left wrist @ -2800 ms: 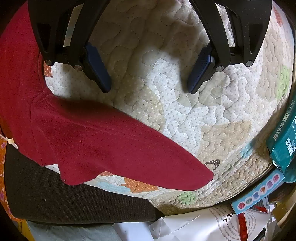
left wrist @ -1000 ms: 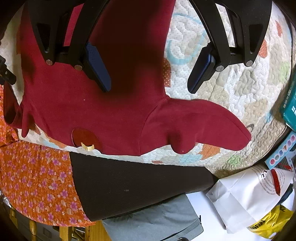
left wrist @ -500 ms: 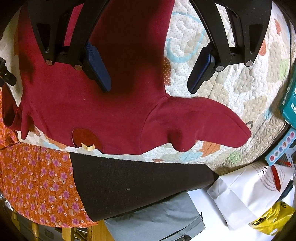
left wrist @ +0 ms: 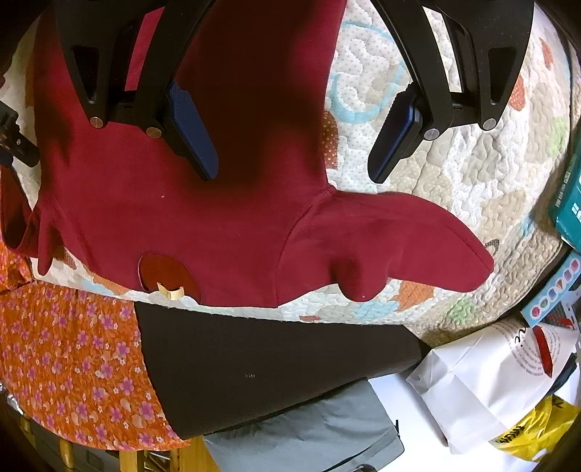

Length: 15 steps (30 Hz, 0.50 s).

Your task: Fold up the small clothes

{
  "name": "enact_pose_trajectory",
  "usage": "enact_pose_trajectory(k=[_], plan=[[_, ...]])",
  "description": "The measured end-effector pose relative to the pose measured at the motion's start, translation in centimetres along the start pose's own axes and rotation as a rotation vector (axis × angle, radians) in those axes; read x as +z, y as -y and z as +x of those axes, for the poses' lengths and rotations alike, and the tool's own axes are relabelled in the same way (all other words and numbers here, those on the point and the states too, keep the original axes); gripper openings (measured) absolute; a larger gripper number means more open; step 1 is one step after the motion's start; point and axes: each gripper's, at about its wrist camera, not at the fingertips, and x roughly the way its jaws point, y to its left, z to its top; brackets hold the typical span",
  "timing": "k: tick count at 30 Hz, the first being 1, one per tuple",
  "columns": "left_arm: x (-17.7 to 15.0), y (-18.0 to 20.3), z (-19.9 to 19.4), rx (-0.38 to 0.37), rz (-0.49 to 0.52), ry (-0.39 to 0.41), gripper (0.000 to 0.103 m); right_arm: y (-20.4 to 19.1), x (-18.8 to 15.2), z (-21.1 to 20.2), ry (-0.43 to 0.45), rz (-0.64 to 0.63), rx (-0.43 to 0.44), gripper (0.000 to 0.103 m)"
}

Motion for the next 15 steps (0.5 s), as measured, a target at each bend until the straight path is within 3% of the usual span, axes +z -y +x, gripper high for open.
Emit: enact_pose_trajectory(k=[15], plan=[[0.4,-1.5,1.0,0.014,-0.057,-0.026,0.085,-2.1,0.2,1.3,-0.021,0.007,0.048,0.091]])
